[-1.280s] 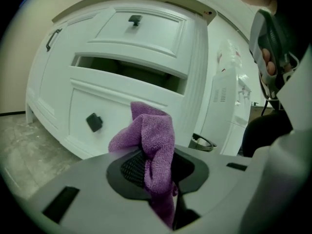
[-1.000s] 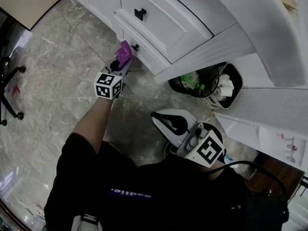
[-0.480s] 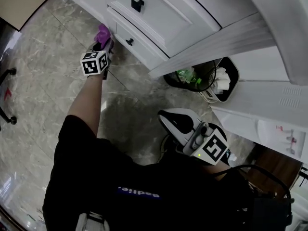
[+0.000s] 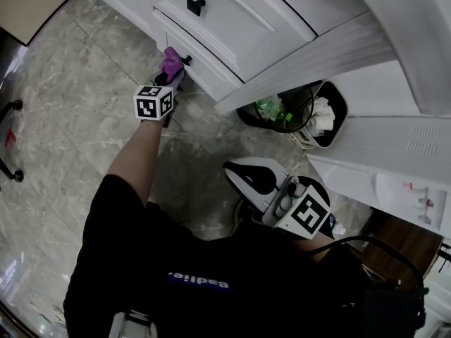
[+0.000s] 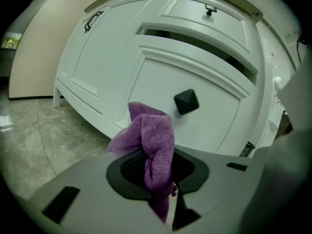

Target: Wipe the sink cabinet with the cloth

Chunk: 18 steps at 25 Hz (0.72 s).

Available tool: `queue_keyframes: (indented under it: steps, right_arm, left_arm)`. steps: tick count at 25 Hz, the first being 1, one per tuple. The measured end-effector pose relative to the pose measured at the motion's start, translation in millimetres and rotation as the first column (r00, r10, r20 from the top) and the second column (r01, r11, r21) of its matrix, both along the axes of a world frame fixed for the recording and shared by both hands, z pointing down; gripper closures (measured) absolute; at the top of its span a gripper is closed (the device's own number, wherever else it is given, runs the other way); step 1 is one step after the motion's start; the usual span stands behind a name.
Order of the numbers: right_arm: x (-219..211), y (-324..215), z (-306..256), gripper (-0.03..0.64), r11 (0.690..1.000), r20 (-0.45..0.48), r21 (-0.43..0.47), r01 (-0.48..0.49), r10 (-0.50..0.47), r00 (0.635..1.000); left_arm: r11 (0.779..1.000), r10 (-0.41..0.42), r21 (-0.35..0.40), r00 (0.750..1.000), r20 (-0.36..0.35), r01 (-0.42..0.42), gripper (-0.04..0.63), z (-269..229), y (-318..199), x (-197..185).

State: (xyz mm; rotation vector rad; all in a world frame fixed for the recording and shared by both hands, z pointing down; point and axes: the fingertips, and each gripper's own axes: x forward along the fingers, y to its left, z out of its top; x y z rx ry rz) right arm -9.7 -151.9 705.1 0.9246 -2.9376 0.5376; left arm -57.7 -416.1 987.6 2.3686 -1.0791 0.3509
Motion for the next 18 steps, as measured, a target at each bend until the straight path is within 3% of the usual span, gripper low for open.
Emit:
queue_keyframes:
  steps: [8, 13, 18]
  right_arm:
    - [-19.1, 0.7, -19.9, 0.621, 0.996, 0.064, 0.043, 0.073, -0.076, 0.995]
    - [-25.1, 3.0, -32.4, 0.621, 0.994, 0.099, 0.059, 0.097, -0.102, 0.990]
    - [-28.9, -2.5, -43.2, 0.621, 0.992, 0.137, 0.072, 0.102, -0.111, 0.984]
  left_arm:
    - [0.973, 0.230, -0.005, 0.972, -0.055, -0.231, 0.511, -14.5, 95.8, 89.9]
    - [0.973, 0.225, -0.028, 0.967, -0.119, -0.230, 0.511, -26.7, 118.0, 103.1]
    - [0.980, 0.194, -0.022, 0.975, -0.106, -0.197, 0.511, -42.2, 118.2, 86.3]
